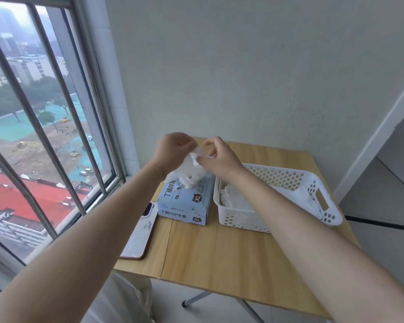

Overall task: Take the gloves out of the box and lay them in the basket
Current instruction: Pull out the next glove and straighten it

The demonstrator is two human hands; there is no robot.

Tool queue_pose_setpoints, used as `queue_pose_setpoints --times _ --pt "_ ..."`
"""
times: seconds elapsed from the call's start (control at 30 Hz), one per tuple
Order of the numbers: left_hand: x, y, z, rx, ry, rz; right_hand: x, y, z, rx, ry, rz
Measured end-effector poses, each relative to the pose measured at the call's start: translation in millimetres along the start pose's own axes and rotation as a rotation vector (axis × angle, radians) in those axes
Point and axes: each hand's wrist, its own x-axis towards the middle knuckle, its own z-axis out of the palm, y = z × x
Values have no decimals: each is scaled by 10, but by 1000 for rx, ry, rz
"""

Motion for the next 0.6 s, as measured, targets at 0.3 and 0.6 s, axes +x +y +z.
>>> queue_pose_setpoints --times 0.3,0.6 --pt "-12 309 -190 -432 -119 -84 49 -241 -138 423 135 78" --pt "-167 235 -106 -534 -329 -262 0 -222 -347 482 179 150"
